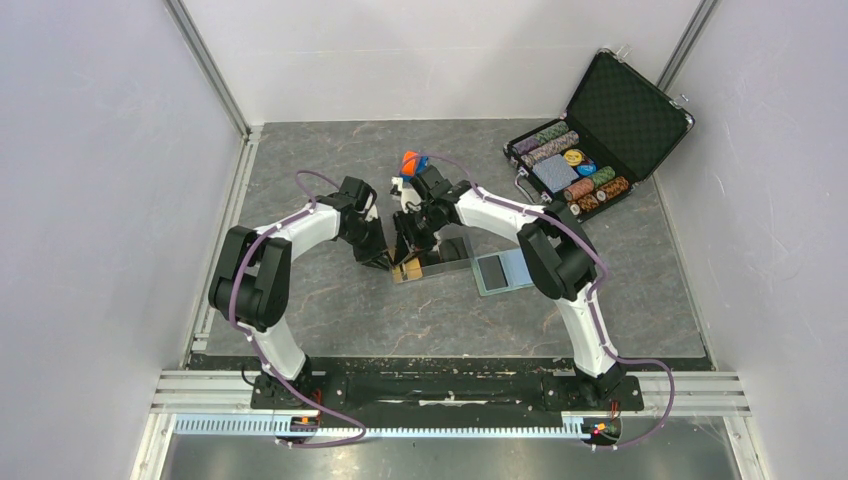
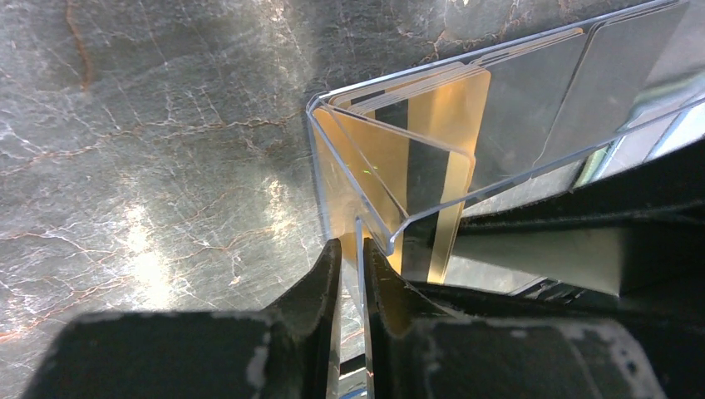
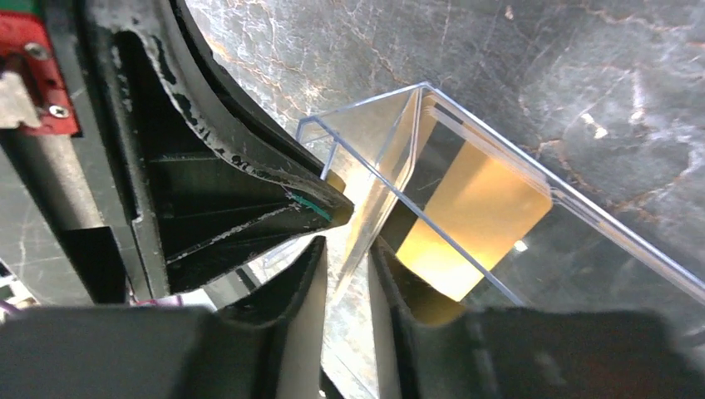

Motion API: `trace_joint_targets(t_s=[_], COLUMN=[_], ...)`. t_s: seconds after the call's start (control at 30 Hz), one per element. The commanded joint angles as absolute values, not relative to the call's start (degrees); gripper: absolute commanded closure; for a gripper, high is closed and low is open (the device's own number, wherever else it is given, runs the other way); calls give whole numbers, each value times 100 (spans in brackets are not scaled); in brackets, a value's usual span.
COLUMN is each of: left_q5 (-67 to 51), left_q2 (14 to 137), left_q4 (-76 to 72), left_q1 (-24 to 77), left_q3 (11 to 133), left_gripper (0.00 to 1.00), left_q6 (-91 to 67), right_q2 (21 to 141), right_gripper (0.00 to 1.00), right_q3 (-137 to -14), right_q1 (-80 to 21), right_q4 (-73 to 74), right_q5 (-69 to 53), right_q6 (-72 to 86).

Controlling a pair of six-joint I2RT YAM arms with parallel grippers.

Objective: Put the credit cards into the card holder
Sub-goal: Pick up the credit card from the storage box.

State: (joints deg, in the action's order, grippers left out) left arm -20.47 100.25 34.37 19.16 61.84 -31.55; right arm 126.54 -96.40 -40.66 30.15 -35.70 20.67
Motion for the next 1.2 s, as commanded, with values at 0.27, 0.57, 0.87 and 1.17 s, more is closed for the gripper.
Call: trace_joint_targets(t_s=[0.27, 0.57, 0.87, 1.17], left_q5=[-2028, -1838, -1537, -2483], left_q2=[10232, 10141, 9330, 8229], left_q4=[3379, 3559, 3512, 2068], left_q1=[1994, 1994, 1994, 1896], left_q3=[6205, 6363, 6527, 6141], left_gripper=[98, 95, 40, 28], left_q6=[-3209, -3144, -2966, -3370], right_q2=[12609, 12369, 11668, 11031], right_gripper=[100, 100, 100, 100], right_q3=[-10054, -10073, -9702, -9068], right_q1=[-4086, -4028, -3766, -3243], right_q4=[3275, 3270, 3243, 2704], right_q5=[-3371, -3411, -3396, -4172], right_q6=[1824, 1884, 1958, 2264])
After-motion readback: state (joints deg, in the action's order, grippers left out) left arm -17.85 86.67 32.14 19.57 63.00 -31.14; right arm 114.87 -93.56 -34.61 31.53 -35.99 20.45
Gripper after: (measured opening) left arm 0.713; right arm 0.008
